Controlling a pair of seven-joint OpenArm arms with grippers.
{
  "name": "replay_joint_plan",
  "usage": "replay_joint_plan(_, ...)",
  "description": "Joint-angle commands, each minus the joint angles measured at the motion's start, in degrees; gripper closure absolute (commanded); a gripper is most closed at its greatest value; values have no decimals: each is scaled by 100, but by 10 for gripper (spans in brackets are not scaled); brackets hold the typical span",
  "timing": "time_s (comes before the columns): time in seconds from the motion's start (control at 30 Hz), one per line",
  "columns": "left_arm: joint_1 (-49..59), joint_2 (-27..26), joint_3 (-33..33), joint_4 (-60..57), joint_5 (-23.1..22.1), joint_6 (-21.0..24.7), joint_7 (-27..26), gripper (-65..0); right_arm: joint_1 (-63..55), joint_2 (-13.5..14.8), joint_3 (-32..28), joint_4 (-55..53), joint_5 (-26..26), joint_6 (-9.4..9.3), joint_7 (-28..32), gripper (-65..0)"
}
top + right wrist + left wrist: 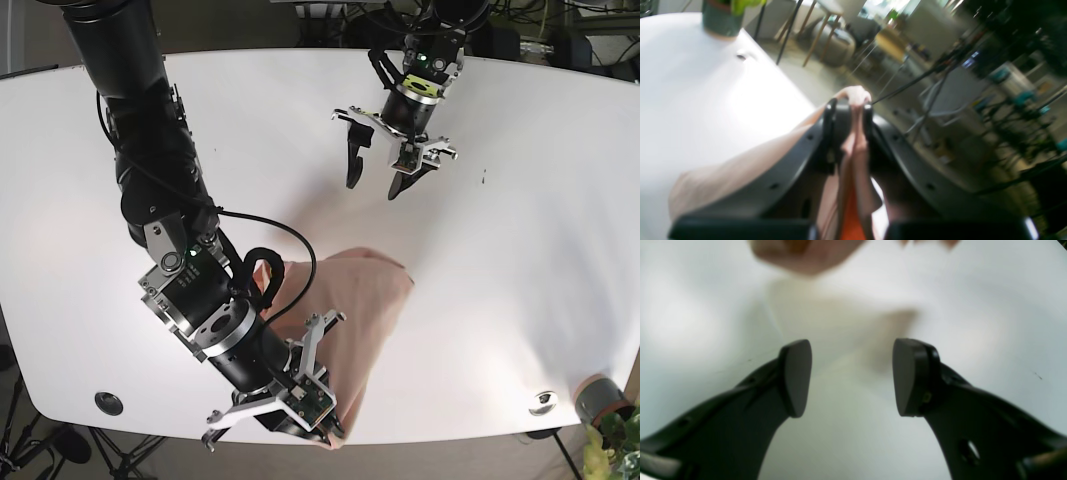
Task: Fold the T-shirt properly
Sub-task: 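Lift the pinched shirt with the right gripper, pulling it up off the table, then lower the left gripper and grasp the hanging shirt near the right gripper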
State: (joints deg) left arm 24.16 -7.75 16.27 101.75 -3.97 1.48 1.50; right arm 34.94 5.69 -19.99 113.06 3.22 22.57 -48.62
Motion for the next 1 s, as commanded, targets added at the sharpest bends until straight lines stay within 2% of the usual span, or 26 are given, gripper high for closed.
replay_joint_plan(0.0, 85, -144, 4, 141, -21, -11, -163, -357, -52, -11, 34, 75, -2, -72, 198, 0)
replay_joint_plan(0.17, 225, -311, -5, 141, -21, -11, -163, -357, -694, -20, 78, 75, -2, -90, 216, 0)
replay_joint_plan(0.33, 331, -496, -14, 141, -21, -11, -163, -357, -1380, -81, 227, 48, -10, -98, 497, 0)
replay_joint_plan(0.53, 331, -531, -23, 115, -21, -11, -163, -358, -1933, -73, 315, 4, -10, -98, 524, 0)
replay_joint_plan(0.7, 261, -469, 4, -132, -12, -11, -163, -360, -2030, -73, 535, 4, -10, -107, 532, 0)
replay_joint_plan(0.77, 50, -293, 12, -299, -12, -11, -163, -360, -1977, -73, 588, 4, -10, -107, 532, 0)
replay_joint_plan(0.97, -346, -3, 127, -861, 23, -20, -154, -360, -1344, -46, 588, 4, -10, -98, 524, 0)
